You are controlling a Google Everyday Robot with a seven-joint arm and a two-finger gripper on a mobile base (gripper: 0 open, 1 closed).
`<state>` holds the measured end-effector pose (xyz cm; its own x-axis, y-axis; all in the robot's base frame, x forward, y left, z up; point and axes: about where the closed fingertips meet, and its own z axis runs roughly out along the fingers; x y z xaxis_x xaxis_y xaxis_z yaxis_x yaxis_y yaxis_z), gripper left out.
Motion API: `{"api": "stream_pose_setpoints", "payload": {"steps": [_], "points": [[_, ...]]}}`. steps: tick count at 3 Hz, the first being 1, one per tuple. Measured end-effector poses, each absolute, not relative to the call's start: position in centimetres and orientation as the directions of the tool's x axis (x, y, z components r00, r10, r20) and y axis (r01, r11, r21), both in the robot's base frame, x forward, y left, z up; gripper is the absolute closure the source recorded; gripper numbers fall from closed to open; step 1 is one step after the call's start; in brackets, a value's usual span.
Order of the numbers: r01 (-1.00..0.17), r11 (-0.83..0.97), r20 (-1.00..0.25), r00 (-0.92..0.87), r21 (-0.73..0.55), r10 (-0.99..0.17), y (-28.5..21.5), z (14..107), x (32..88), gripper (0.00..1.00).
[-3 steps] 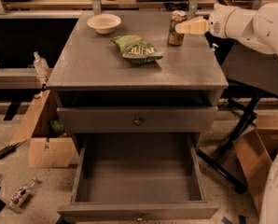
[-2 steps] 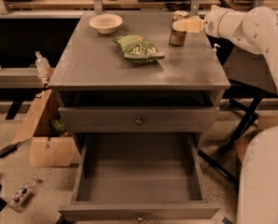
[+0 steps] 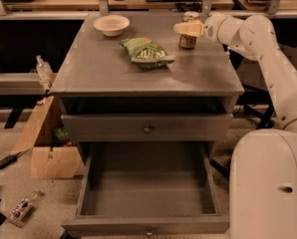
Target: Place orange can into middle drawer
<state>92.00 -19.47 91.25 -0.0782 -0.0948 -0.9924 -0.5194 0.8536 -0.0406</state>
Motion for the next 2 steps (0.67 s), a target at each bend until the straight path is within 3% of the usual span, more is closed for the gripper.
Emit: {"api": "stream_pose_setpoints", "payload": {"steps": [2], "points": [[-0.533,0.846,-0.995,-0.071,-0.019,-0.067,-17.55,90.74,93.54,0.42]]}}
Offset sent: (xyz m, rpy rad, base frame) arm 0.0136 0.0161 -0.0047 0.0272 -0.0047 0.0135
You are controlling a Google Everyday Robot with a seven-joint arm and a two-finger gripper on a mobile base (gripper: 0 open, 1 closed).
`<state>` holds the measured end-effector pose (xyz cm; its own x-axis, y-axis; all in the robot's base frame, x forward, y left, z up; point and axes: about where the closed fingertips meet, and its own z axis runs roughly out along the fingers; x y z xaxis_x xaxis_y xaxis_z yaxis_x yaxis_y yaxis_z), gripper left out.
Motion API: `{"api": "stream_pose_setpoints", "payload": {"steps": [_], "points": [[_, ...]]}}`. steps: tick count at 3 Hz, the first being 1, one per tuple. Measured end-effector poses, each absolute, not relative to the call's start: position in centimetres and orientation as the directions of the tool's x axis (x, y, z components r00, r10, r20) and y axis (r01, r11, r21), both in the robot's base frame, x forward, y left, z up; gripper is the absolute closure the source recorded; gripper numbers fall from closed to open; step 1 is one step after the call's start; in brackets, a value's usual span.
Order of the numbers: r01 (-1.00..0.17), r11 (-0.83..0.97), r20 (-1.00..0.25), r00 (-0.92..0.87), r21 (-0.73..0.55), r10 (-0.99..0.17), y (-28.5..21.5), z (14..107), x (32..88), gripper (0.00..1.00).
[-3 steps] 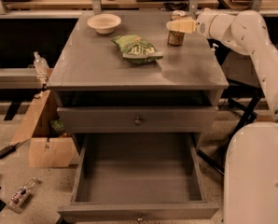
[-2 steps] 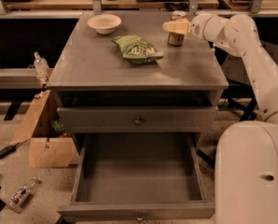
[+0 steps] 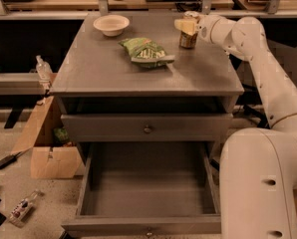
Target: Place orange can into middle drawer
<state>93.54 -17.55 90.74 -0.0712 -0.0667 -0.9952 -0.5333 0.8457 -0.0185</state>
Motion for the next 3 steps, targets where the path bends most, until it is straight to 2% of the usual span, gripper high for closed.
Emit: {"api": "stream_pose_setpoints", "payload": {"steps": [1,2,3], "points": [[-0.542,0.84,-0.996,-0.064,-0.017,-0.061,-17.6,91.3,93.0,0.73],[-0.56,0.829,-0.998,-0.043,-0.017,-0.049,-18.2,93.0,91.1,0.96],[-0.624,0.781,-1.0,-0.012,-0.012,-0.024,-19.3,97.4,83.9,1.0]]}}
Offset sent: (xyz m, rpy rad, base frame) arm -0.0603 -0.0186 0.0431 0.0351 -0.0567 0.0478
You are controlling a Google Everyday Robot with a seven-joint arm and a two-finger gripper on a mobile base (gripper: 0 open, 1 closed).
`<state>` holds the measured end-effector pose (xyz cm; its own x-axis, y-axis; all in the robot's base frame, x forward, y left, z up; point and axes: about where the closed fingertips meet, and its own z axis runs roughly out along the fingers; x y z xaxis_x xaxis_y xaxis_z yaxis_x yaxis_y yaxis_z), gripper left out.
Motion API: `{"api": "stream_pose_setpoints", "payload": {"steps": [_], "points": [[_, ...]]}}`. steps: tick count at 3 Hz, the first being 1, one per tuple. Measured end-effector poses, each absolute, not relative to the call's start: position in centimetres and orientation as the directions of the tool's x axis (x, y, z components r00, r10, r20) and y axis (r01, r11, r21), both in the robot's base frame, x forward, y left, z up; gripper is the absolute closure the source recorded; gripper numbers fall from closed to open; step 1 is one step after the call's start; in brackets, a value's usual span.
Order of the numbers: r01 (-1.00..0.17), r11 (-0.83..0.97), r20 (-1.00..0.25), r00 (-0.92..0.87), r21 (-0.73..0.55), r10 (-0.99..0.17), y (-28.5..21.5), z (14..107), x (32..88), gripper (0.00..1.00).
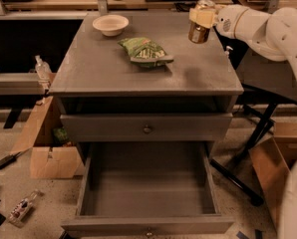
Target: Place orange can into middle drawer
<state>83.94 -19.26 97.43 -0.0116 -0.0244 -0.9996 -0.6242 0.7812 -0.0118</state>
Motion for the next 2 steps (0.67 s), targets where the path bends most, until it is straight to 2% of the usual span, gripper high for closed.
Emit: {"api": "stream_pose_setpoints", "payload": {"steps": [1,2], "points": [[-0.67,0.743,-1.0,-0.006,-0.008,-0.017,-19.5,101.0,74.3,1.0],[-0.734,0.679,-1.0,0.015,-0.028,-0.024,-18.9,101.2,67.3,1.0]]}}
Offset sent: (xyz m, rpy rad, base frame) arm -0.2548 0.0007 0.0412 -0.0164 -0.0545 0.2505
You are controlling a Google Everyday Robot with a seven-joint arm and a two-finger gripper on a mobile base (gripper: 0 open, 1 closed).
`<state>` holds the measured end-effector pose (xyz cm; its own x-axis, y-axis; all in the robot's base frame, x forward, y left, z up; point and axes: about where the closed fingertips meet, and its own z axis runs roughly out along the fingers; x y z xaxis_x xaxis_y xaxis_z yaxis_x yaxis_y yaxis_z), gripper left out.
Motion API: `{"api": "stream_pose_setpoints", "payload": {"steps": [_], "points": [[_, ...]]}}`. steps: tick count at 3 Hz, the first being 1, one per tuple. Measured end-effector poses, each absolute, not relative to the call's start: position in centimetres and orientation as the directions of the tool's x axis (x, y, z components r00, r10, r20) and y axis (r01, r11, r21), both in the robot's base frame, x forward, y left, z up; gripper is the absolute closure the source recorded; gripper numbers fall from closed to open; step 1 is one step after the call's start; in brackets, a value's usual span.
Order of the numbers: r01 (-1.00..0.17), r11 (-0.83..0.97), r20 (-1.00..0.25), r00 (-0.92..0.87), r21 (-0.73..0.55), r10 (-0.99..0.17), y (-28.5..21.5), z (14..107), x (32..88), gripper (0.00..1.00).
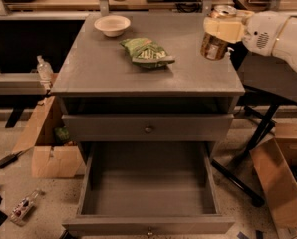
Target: Place orange can into middle drawer
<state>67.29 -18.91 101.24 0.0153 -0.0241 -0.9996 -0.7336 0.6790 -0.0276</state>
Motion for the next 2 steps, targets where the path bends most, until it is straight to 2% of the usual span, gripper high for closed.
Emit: {"api": "stream_pose_setpoints", "payload": {"steps": [1,2], "points": [[-0.794,0.604,-0.997,0.076,-0.075,-0.024,-18.25,100.29,62.47,1.0],[-0.794,0.604,-0.997,0.076,-0.075,-0.024,-18.24,100.28,62.47,1.0]]}}
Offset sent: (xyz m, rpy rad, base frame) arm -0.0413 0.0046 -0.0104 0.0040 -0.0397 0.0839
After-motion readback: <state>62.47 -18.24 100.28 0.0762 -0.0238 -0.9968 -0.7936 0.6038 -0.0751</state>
